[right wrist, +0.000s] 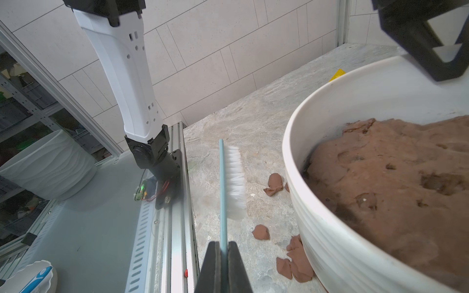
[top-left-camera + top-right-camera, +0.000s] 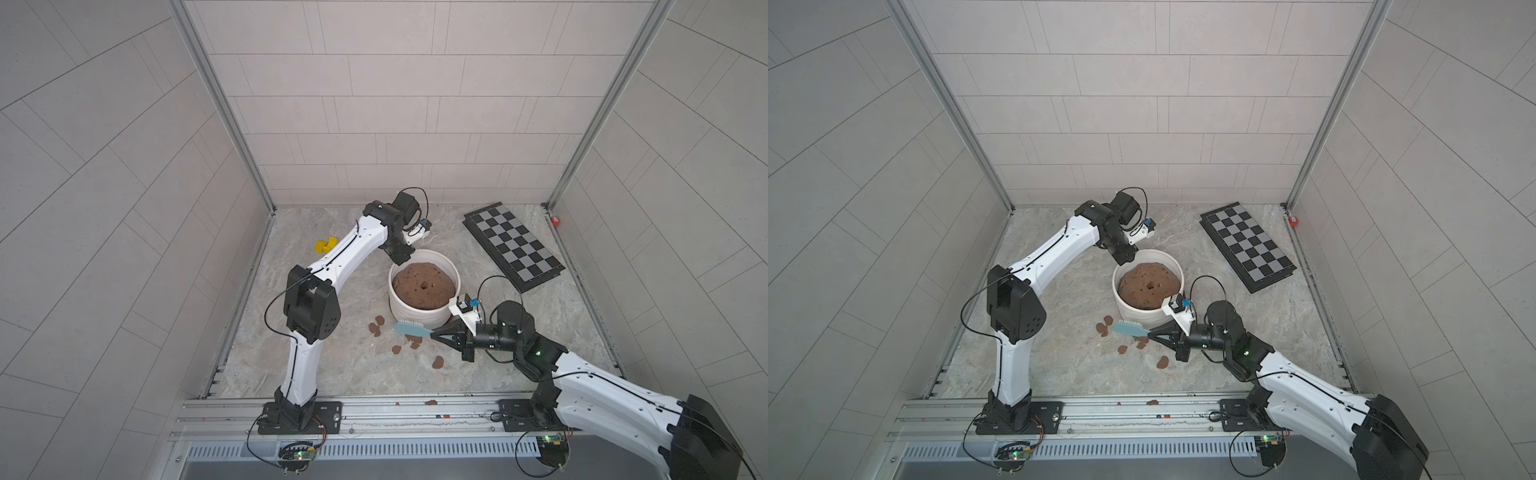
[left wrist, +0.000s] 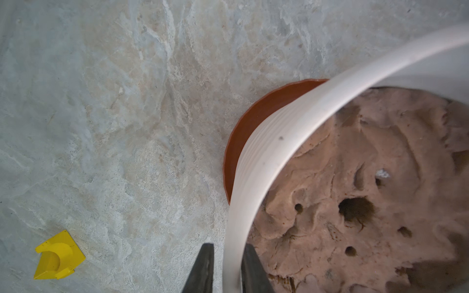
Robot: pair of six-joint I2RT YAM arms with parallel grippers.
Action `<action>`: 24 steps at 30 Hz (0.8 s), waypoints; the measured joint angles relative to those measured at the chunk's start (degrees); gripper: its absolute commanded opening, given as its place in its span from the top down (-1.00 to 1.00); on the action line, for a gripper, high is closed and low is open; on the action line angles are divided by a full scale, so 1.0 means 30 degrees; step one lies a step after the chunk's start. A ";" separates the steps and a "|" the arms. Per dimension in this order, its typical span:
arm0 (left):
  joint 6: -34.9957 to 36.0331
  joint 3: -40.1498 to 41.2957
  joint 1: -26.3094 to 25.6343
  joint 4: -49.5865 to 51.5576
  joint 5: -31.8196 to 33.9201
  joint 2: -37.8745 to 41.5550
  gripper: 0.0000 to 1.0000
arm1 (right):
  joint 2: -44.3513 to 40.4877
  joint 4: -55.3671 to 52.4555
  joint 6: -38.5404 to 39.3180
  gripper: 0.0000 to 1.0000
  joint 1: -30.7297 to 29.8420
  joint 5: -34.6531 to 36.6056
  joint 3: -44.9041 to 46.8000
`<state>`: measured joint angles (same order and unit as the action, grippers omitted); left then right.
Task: Scrub the dried mud off the ceramic pot
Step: Rotate the pot at the center of the board, then place the brush at the center of the board.
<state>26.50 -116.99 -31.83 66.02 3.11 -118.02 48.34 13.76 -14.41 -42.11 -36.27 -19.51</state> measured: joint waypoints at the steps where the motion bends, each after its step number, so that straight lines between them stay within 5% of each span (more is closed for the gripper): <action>1: 0.0036 -0.0095 0.0000 0.0000 -0.0022 0.0000 0.37 | 0.0000 -0.0015 0.0000 1.00 0.0036 -0.0007 -0.0080; 12: -0.1508 -0.0882 0.0007 0.0401 -0.0736 0.1078 -0.53 | -0.0911 -0.1996 0.0189 1.00 0.1027 -0.1239 -0.1698; 20: -0.5355 0.0481 0.0058 0.0029 -0.0226 0.4073 -0.95 | -0.1996 -0.4597 0.0444 1.00 0.2841 -0.2331 -0.3315; 24: -0.7927 0.2732 0.0299 -0.1617 0.1209 0.5712 -1.00 | -0.3184 -0.5501 0.0211 1.00 0.3978 -0.1763 -0.3665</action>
<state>2.72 -108.79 -30.94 61.17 6.74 -100.88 38.79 -2.74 -13.78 -30.17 -41.56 -30.50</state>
